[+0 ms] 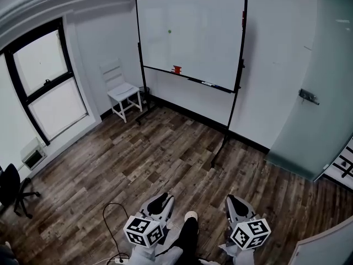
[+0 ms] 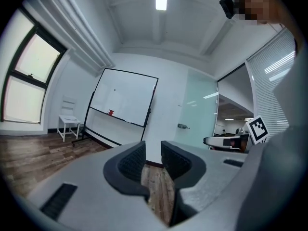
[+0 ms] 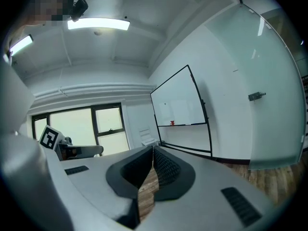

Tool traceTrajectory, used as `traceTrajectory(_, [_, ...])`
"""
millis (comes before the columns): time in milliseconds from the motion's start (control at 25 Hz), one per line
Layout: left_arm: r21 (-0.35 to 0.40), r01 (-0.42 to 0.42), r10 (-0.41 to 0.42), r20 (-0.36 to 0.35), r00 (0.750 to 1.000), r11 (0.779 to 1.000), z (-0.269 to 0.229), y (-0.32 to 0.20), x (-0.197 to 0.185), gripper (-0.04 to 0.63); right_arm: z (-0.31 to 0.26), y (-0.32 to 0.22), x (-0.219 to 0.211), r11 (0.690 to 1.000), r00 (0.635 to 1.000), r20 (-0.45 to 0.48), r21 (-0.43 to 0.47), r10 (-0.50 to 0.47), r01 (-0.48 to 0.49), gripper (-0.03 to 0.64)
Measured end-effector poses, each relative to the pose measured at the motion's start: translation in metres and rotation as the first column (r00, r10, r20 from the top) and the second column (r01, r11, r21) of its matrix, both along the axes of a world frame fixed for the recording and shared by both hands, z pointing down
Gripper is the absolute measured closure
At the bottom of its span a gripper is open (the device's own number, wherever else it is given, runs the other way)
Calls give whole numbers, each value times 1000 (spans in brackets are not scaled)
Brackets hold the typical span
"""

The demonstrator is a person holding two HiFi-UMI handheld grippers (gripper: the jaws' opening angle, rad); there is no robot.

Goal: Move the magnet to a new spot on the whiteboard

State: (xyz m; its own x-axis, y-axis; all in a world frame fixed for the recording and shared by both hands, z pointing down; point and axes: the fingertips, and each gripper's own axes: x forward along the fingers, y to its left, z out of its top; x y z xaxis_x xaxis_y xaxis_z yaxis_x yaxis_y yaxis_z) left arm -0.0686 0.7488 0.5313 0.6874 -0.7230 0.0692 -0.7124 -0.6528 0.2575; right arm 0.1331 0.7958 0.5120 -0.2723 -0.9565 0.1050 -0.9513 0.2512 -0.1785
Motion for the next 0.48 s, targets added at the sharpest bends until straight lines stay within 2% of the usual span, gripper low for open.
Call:
traceTrajectory(160, [-7,2,-1,1,1000,1000,2,-33,16,457,2,-29,16,1000,1000,-3,-4,-2,2,588])
traceTrajectory(480, [-39,32,-31,9,999,999,16,-116,41,446,6,-114,39,999,999,6,-16,-43,43,588])
